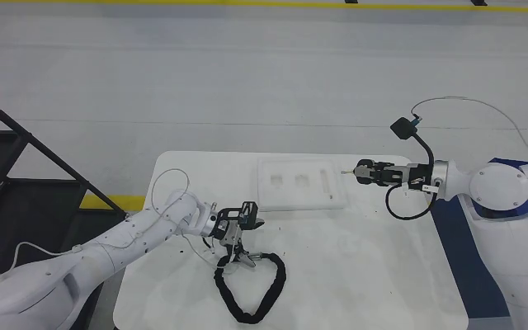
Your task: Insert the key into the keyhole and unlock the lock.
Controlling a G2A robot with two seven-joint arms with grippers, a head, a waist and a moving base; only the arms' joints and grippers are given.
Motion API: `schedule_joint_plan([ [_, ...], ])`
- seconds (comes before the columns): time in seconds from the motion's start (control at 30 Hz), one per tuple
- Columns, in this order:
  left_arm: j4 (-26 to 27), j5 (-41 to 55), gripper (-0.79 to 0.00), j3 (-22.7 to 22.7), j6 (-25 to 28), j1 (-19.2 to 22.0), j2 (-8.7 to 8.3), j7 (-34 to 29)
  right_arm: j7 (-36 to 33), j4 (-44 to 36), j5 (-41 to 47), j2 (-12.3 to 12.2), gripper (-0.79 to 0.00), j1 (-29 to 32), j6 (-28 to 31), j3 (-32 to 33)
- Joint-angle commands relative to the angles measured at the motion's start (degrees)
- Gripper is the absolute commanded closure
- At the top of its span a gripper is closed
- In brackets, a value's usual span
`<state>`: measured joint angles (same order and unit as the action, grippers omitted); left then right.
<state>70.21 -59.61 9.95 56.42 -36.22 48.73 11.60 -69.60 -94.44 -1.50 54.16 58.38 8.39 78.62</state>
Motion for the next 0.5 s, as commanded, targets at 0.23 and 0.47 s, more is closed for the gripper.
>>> schedule_joint_plan([
  [0.23,-0.34,-9.30,-0.785,2.09,-7.91,-5.80,-1.18,7.82,0.00,0.00,0.00,0.00,0.000,0.00,0.00,0.00],
  [0.47,-0.11,-17.66,-0.785,3.96,-14.92,-10.29,-3.38,18.18,0.00,0.00,0.00,0.00,0.000,0.00,0.00,0.00],
])
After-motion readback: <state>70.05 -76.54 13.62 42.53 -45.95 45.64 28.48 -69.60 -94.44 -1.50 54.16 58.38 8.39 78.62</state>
